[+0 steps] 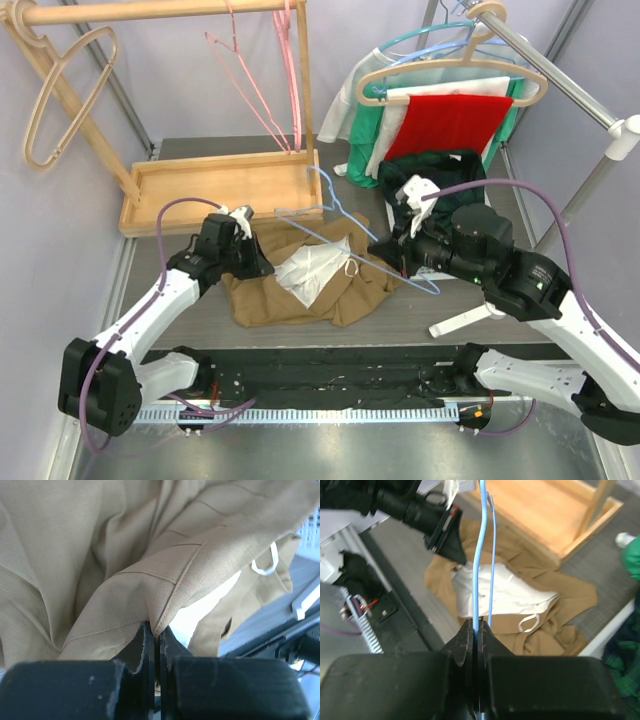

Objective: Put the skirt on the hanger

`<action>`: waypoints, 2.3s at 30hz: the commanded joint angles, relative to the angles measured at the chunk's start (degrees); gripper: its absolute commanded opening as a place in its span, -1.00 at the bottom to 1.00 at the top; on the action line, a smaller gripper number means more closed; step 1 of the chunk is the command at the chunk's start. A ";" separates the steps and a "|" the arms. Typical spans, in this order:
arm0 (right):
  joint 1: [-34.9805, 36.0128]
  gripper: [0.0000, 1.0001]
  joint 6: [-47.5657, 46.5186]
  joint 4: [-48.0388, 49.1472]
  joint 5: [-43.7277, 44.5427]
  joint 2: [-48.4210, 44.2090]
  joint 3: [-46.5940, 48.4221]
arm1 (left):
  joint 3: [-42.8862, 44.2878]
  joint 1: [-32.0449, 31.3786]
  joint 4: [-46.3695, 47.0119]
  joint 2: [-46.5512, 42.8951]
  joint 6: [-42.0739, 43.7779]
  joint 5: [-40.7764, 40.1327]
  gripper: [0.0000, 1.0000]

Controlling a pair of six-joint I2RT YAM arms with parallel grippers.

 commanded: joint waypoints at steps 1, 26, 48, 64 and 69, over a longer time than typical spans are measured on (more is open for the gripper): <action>0.17 -0.98 1.40 -2.99 -10.95 -1.14 -3.43 | 3.26 0.45 -5.22 -1.91 5.61 4.52 -0.99; 0.17 -0.98 4.30 -14.52 -13.59 -8.00 -9.41 | 1.85 0.45 -2.07 3.89 1.93 5.50 -1.00; 0.17 -0.98 6.67 0.43 -10.97 -2.02 -14.51 | 11.51 0.45 -11.11 3.10 2.54 3.64 0.04; 0.08 -0.98 8.78 2.70 -6.56 -4.39 -17.15 | 11.70 -13.33 -0.84 -1.22 -0.88 15.61 -0.08; 0.08 -0.98 7.82 5.17 -8.59 -4.04 -18.11 | 9.15 -19.94 2.40 3.09 -0.97 12.17 -0.26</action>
